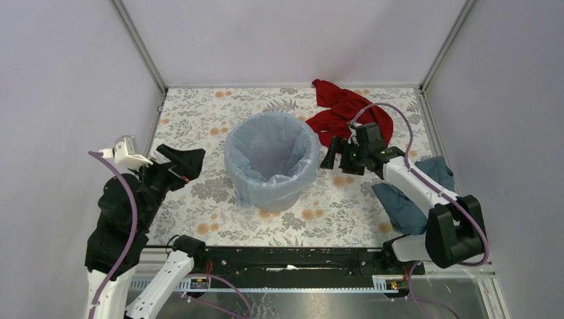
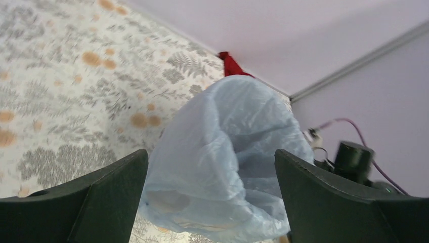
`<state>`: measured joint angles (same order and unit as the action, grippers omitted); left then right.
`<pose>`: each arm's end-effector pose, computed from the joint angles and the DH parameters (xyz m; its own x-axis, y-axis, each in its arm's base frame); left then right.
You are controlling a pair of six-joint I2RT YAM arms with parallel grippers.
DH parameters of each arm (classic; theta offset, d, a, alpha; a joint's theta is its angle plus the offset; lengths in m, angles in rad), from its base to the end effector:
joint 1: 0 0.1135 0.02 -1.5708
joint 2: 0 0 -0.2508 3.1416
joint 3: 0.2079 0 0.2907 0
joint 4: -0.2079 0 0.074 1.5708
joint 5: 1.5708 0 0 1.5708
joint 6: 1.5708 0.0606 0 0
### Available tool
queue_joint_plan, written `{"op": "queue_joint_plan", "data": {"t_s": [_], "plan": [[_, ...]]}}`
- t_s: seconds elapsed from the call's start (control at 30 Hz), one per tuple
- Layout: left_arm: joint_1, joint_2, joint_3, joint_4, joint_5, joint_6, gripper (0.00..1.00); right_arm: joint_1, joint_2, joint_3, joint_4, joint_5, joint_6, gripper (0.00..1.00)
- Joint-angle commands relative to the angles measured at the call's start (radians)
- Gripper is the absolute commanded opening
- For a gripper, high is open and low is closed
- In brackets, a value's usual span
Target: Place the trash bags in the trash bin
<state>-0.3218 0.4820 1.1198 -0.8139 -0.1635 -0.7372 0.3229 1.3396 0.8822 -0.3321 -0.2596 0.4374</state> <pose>0.1191 -0.0293 0.4239 -0.2306 -0.6222 -0.7481 0.0068 0.7678 -0.6407 0.3152 0.1219 0.1917 -0.8124 0.1599 -0.5607 -0.1479 0.8737 0.4634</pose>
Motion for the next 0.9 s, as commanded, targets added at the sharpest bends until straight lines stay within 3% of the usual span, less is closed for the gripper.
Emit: {"op": "queue_joint_plan", "data": {"t_s": [0.0,0.2,0.47,0.77,0.87], "plan": [[-0.002,0.076,0.141,0.084,0.155,0.178,0.99,0.081,0.068,-0.001,0.244,-0.115,0.092,1.0],[-0.002,0.13,0.292,0.066,0.245,0.254,0.99,0.234,0.186,0.054,0.343,-0.059,0.139,1.0],[-0.002,0.124,0.352,0.018,0.265,0.278,0.99,0.44,0.334,0.137,0.545,0.052,0.41,0.99],[-0.002,0.112,0.409,-0.031,0.263,0.298,0.99,0.683,0.685,0.612,0.434,0.098,0.327,0.99],[-0.002,0.109,0.423,-0.045,0.257,0.302,0.99,0.729,0.748,0.692,0.414,0.094,0.329,0.99]]}}
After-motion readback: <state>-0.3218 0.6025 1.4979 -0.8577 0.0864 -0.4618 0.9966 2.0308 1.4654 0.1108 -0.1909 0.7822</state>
